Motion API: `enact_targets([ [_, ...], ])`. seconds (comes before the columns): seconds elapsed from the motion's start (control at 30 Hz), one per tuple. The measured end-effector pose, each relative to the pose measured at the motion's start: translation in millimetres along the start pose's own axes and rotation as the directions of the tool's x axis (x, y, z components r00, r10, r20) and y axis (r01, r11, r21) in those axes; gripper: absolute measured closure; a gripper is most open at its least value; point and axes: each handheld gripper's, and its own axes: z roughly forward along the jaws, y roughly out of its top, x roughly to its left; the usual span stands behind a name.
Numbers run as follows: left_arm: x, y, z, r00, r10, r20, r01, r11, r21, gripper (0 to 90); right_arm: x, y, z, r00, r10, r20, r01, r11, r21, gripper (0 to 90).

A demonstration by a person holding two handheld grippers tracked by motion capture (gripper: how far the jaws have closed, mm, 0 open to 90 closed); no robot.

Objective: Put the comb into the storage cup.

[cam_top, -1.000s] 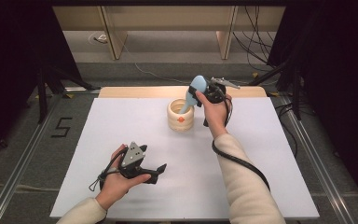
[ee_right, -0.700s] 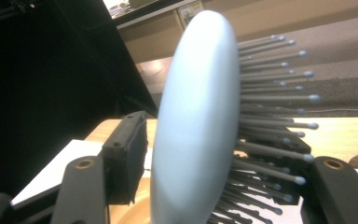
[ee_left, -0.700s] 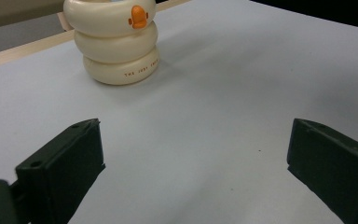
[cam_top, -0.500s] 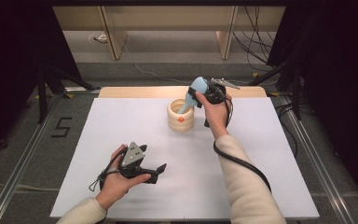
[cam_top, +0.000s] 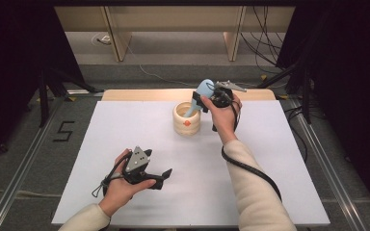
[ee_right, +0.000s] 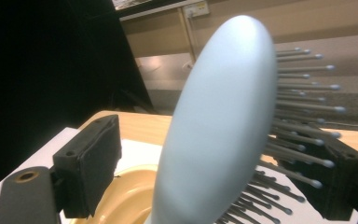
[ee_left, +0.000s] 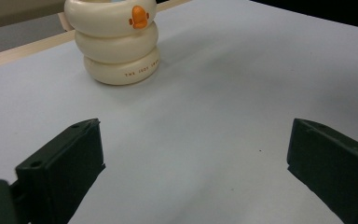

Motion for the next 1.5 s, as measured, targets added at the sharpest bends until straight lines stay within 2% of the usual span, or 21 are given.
enact_targets([
  [0.3,0.1,-0.2,-0.1,1.0,0.001,-0.001,-0.001,1.0,0.004,3.1,0.9,-2.0,-7.2,0.9996,-0.019,0.021,0.019,1.0,0.005,15.3],
  [0.77,0.8,-0.6,0.1,1.0,0.002,-0.008,-0.002,1.0,0.007,3.1,2.7,-5.3,-23.9,0.9985,-0.054,0.009,0.054,0.998,0.018,11.2],
  [1.13,1.9,-1.2,0.2,0.9999,0.0,-0.011,0.0,0.9999,0.012,3.1,4.8,-9.2,-46.8,0.9948,-0.102,0.003,0.101,0.994,0.026,8.5],
  [1.5,2.7,-2.2,0.9,0.9999,-0.003,-0.014,0.003,0.9999,0.013,3.1,5.1,-19.3,-66.4,0.9885,-0.15,-0.024,0.15,0.988,0.032,6.2],
])
